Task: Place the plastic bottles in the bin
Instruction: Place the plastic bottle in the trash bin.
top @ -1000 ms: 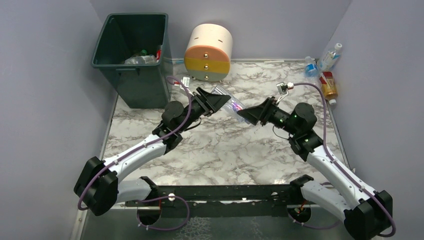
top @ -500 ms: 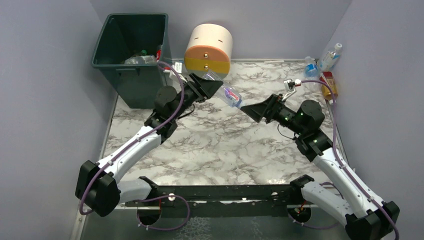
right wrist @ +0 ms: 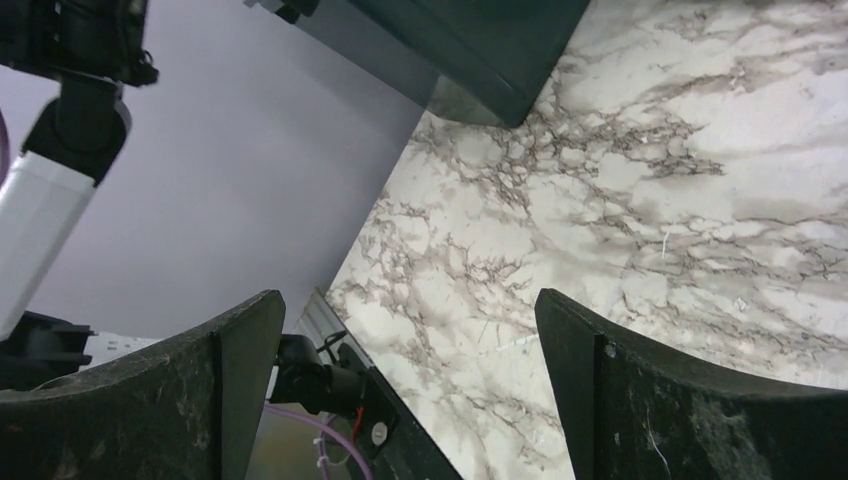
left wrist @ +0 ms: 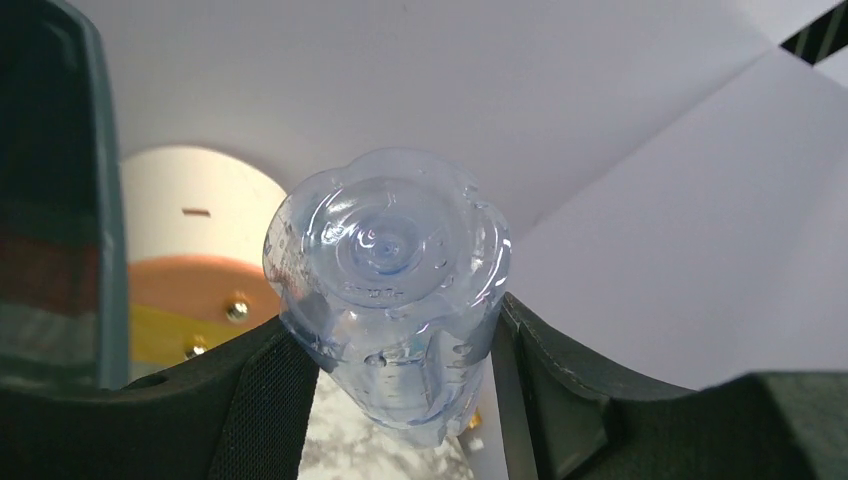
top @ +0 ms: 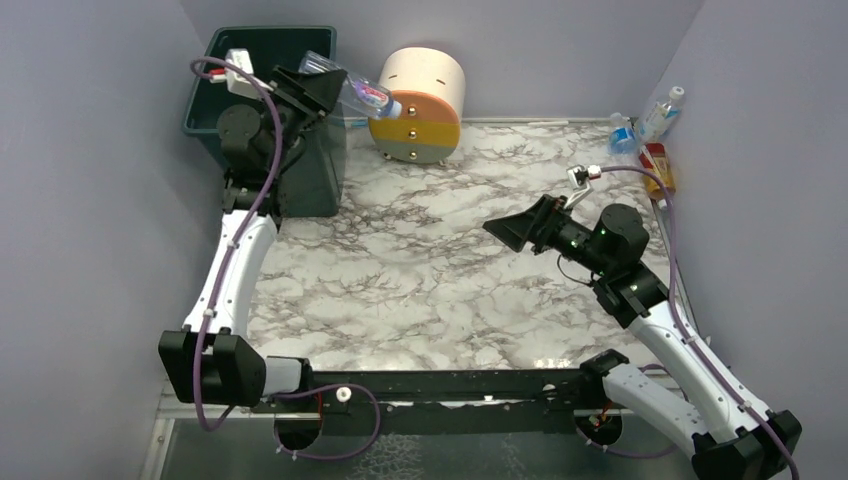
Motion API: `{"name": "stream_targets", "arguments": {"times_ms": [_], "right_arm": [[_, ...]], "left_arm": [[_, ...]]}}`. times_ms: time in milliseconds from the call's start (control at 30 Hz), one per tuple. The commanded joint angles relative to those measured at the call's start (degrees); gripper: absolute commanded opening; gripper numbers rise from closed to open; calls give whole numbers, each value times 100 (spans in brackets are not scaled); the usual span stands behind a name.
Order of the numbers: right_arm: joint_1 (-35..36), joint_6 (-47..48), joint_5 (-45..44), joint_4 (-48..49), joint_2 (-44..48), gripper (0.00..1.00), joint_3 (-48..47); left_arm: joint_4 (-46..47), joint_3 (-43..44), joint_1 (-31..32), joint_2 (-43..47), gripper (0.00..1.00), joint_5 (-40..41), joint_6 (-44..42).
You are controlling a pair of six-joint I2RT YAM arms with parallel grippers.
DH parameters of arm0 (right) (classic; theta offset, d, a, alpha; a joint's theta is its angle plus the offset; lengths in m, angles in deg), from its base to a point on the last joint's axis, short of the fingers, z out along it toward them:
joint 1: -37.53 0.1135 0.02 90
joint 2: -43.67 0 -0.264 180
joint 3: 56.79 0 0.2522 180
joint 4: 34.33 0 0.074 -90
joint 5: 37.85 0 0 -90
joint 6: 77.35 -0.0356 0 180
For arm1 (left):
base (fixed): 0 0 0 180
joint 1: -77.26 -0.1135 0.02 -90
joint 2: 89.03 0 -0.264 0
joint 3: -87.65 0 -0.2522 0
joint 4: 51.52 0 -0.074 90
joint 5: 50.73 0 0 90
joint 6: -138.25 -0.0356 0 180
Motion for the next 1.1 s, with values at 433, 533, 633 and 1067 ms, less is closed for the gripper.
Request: {"name": "stream_targets", "arguments": {"times_ms": [433,533,633,1067], "right_arm": [[41,124,354,-349,-4,98,184],[41,124,382,-344,-45,98,188],[41,139,388,-331,-103,98,159],[41,185,276,-299,-289,98,138]], "left_arm": [[349,1328,-2343,-986,64,-427,611],[282,1311,-2576,-1090,66,-455,510],[115,1395,-2656,-1247,75,-536,347],[-341,1814,-2646,-1653,85,-1344,132]]}}
